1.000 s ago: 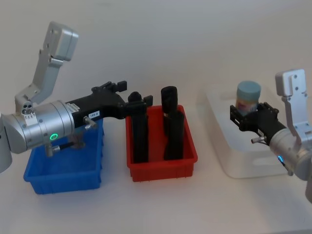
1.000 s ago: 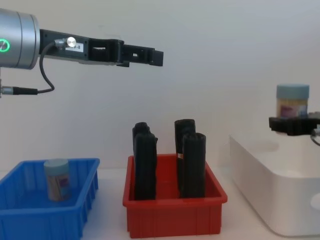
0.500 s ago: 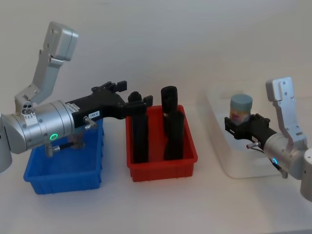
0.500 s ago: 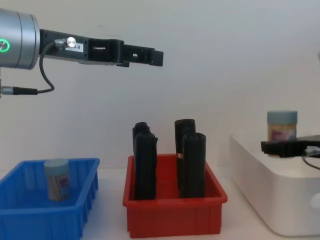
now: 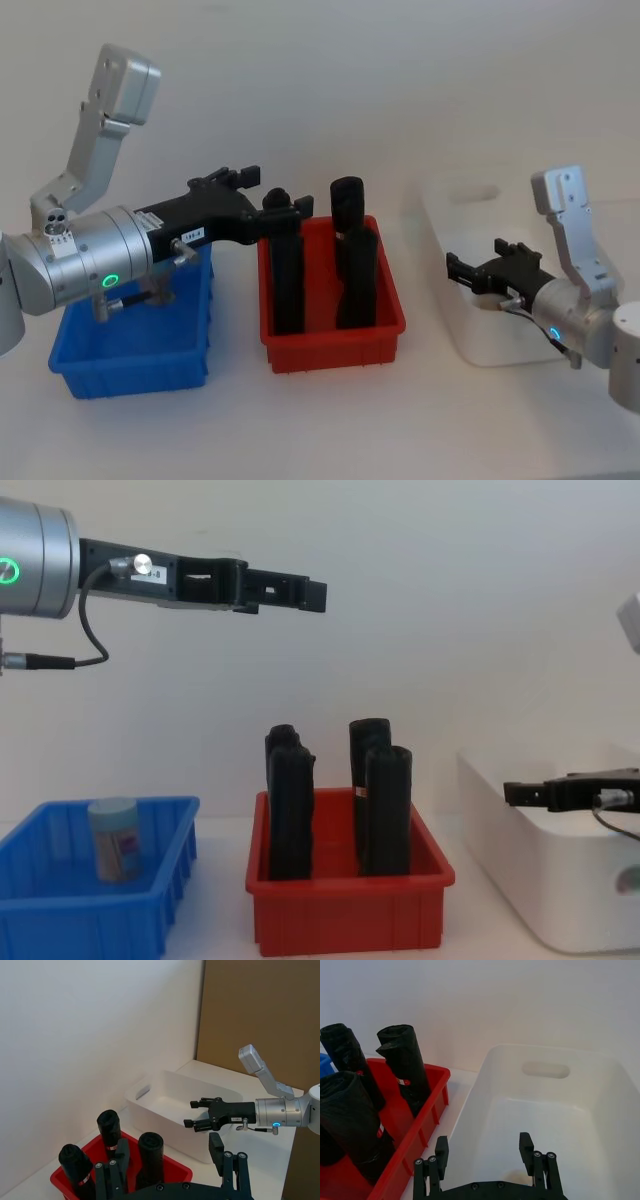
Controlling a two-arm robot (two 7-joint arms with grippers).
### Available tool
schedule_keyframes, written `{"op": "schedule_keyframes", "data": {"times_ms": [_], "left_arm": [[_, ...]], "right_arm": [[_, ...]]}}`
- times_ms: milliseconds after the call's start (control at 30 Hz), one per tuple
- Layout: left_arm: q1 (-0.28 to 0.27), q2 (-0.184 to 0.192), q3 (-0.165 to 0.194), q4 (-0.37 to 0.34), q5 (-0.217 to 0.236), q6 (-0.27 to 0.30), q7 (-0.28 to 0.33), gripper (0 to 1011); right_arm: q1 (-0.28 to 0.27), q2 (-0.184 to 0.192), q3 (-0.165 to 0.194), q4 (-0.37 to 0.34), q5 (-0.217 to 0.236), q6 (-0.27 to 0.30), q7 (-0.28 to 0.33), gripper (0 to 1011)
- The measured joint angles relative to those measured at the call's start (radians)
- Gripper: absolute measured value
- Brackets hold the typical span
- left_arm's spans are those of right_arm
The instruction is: Pick the cotton swabs from the blue box and place them into the white box.
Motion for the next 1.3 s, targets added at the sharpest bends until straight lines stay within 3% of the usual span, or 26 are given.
{"op": "schedule_keyframes", "data": {"times_ms": [200, 667, 1000, 1300], "left_arm": [[0.0, 0.0, 0.0, 0.0, 0.0, 0.0, 0.0, 1004], [0.0, 0.0, 0.0, 0.0, 0.0, 0.0, 0.0, 1004], [0.0, 0.0, 0.0, 0.0, 0.0, 0.0, 0.0, 1004], [0.0, 0.0, 0.0, 0.0, 0.0, 0.0, 0.0, 1004]], "right_arm": [[0.004, -0.001, 0.0, 0.009, 0.0, -0.006, 0.004, 999], [-0.021, 0.006, 0.007, -0.041, 0.017, -0.082, -0.015, 1001], [-0.074, 0.026, 0.02, -0.152, 0.033, -0.164, -0.054, 1001], [-0.103, 0.037, 0.029, -0.212, 0.043, -0.193, -0.076, 1001]]}}
